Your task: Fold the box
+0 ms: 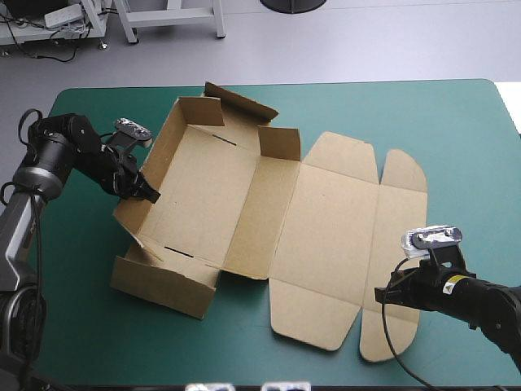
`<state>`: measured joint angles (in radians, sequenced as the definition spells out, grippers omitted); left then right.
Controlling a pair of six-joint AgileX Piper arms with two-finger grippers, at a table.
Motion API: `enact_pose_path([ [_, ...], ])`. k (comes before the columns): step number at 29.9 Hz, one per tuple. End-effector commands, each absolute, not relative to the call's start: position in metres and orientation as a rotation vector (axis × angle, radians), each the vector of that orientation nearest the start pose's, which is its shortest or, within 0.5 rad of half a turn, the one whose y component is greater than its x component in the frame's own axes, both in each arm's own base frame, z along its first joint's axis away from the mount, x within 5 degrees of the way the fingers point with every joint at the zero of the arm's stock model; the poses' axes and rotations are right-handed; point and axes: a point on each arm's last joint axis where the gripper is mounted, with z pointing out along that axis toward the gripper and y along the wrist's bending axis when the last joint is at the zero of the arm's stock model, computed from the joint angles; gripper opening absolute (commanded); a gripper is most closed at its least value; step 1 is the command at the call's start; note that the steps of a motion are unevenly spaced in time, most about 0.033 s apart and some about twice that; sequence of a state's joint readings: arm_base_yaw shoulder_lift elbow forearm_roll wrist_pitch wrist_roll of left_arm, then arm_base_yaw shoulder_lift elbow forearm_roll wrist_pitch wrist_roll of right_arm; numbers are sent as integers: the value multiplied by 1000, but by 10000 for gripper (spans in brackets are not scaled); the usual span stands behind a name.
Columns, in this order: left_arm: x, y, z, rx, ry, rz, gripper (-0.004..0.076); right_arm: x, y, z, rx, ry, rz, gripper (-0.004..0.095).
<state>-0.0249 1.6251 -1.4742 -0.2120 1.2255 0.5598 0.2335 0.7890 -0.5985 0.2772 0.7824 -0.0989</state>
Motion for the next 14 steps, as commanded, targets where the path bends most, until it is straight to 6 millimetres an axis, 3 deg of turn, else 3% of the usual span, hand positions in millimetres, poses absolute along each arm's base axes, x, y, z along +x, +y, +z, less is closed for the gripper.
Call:
enact_pose_path([
  [1, 309, -32, 357, 830, 2639, -107, -6, 134, 50, 292, -234, 2371, 401, -24],
  [7, 310, -38, 370, 886, 2510, 11, -6, 134, 50, 291, -236, 2375, 400, -24],
  [14, 305, -73, 384, 1162, 2326, 270, -6, 133, 50, 291, -240, 2388, 401, -24],
])
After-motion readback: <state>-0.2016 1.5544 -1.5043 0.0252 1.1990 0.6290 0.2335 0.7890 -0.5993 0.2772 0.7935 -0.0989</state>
